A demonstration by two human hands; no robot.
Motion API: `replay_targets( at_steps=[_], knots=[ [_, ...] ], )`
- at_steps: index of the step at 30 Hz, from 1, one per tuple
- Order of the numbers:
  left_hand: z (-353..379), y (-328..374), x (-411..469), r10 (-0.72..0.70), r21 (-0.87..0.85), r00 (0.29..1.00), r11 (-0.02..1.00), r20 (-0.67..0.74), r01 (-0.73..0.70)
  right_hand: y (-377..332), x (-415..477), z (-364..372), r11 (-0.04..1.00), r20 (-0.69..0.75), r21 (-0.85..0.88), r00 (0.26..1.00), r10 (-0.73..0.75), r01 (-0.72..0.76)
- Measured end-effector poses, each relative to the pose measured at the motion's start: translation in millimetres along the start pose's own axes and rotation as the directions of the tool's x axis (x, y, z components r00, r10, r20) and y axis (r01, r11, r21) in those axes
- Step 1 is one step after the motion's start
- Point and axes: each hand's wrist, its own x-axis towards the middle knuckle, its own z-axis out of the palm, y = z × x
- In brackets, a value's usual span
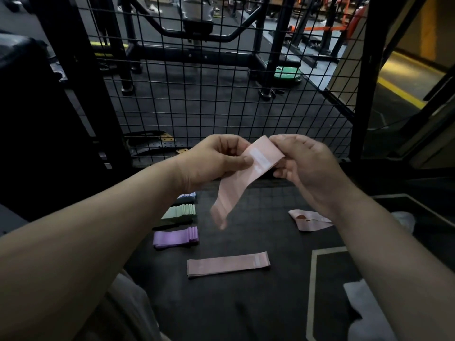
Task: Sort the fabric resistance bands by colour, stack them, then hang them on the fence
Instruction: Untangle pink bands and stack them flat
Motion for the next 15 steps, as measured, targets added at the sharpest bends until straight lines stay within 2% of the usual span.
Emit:
replay_targets(
  at_steps=[6, 10, 15],
  knots=[
    [2.6, -1.9, 0.2, 0.009, -0.003, 0.999, 1.0, 0.032, -0.009, -0.1, -2.3, 0.0, 0.975, -0.093, -0.17, 0.983, -0.158, 0.14],
    [3.3, 2.0, -2.6, 0.032, 0.007, 0.994, 0.999, 0.102, -0.033, -5.6, -2.6, 2.6, 0.953, -0.078, -0.223, 0.971, -0.226, 0.204],
    [2.6, -1.7, -0.3, 0.059, -0.013, 0.996, 0.998, 0.072, -0.058, -10.2, -2.4, 8.6, 0.944, -0.05, -0.285, 0.981, -0.188, 0.167]
  ],
)
